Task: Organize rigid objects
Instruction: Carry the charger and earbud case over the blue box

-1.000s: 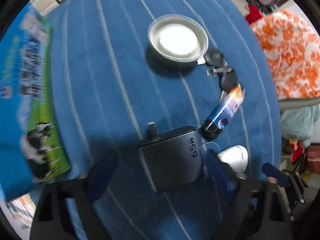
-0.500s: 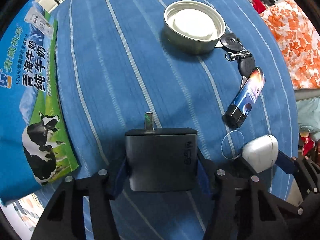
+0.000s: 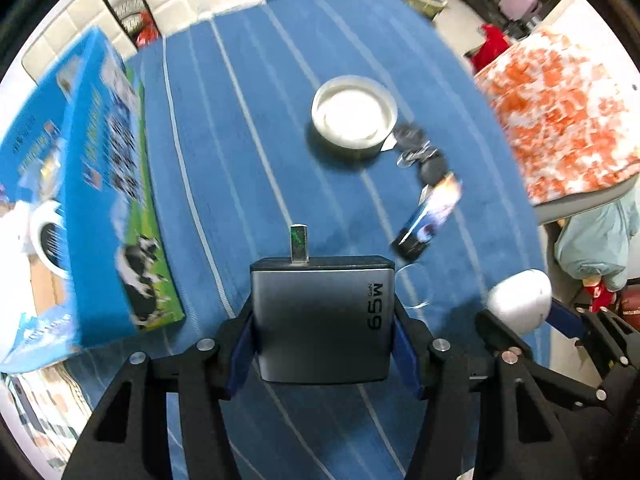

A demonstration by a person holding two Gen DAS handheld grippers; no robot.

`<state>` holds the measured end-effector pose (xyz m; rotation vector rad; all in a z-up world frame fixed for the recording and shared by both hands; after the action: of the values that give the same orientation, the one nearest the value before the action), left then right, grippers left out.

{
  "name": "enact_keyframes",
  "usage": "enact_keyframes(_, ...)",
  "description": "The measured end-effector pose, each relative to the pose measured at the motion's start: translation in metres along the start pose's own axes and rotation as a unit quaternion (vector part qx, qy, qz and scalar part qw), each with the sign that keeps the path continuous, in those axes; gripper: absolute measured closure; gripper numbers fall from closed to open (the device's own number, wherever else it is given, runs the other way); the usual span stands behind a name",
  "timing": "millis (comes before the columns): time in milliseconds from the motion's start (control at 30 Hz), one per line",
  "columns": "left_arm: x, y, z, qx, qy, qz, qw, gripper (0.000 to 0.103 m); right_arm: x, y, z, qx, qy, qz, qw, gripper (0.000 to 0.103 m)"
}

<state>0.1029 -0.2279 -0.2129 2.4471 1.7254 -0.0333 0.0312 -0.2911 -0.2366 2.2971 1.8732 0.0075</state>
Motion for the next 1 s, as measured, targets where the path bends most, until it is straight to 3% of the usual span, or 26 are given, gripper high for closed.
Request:
enact_keyframes(267,0.044,0.006,-0.082,-0.074,-0.030,-0.009,0.9968,0.047,0.047,0.007,-0.082,-0.069,0.032,-0.031,0.997,0.045)
enact_keyframes(533,0.122,-0.006,-0.143,-0.125,-0.009,-0.056,0.9905,0.047,0.132,0.005,-0.150,-0.126,0.075,-0.090,0.985,0.044)
enact_keyframes(800,0.193,-0.028,-0.188,-0.156,0.021,-0.098,0.9826,0.047,0.218,-0.003,-0.174,-0.144,0.107,-0.136,0.974,0.044)
enact_keyframes(1000,0.250,-0.041,-0.207,-0.161,0.019,-0.126,0.9787,0.047,0.271,0.001,-0.166,-0.131,0.118,-0.145,0.974,0.045)
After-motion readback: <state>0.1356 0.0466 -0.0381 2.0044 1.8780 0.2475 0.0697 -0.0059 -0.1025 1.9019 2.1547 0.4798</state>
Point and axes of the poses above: each gripper's, at about its wrist camera, not at the fingertips, and z roughly the way its jaws point, x to its left, y to its top, the point moved 1 cm from there along z, roughly the way its jaws point, and after that the axes turned 5 degrees about -z, right-handed, at the moved point
